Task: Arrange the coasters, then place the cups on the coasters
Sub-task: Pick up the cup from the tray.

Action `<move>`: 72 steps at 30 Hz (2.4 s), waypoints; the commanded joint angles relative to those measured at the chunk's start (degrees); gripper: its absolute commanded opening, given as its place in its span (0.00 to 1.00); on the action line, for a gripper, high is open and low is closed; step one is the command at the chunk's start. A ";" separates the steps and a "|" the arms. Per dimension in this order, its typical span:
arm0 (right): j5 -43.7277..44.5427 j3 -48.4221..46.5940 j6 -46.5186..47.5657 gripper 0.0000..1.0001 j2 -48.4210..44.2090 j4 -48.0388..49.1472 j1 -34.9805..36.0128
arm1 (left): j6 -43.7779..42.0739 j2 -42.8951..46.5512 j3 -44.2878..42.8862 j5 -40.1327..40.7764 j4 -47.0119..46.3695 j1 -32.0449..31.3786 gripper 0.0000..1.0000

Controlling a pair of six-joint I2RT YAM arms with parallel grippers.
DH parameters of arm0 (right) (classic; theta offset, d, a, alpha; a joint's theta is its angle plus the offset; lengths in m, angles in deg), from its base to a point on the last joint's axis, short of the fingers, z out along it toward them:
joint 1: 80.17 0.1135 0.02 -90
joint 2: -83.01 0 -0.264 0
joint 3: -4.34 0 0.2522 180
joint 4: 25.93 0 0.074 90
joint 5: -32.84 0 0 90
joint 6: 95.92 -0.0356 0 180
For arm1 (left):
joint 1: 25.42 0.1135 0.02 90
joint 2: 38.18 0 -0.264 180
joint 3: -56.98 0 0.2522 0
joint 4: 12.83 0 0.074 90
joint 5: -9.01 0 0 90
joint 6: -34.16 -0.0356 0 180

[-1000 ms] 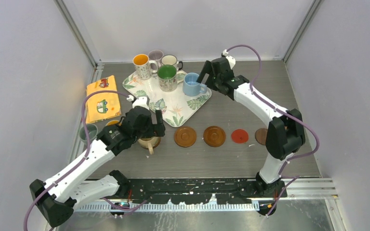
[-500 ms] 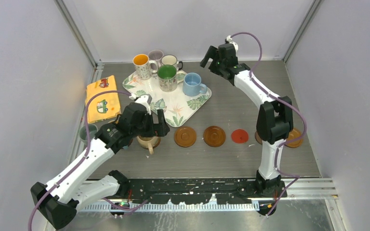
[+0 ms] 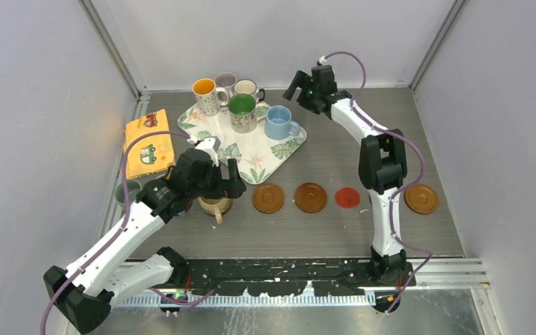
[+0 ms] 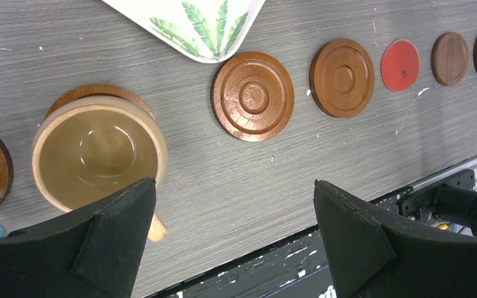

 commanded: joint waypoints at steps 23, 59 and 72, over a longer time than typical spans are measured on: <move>2.88 16.26 -2.77 1.00 -10.94 2.28 13.47 | -0.28 0.08 0.90 -0.90 -3.49 0.84 1.00; 26.08 6.06 8.82 0.49 -0.18 -11.75 20.04 | 0.01 -0.10 0.28 1.65 -1.44 1.29 1.00; 27.03 6.52 9.54 0.11 -0.58 -11.31 20.46 | 0.20 -0.18 -0.46 2.98 -0.27 1.29 1.00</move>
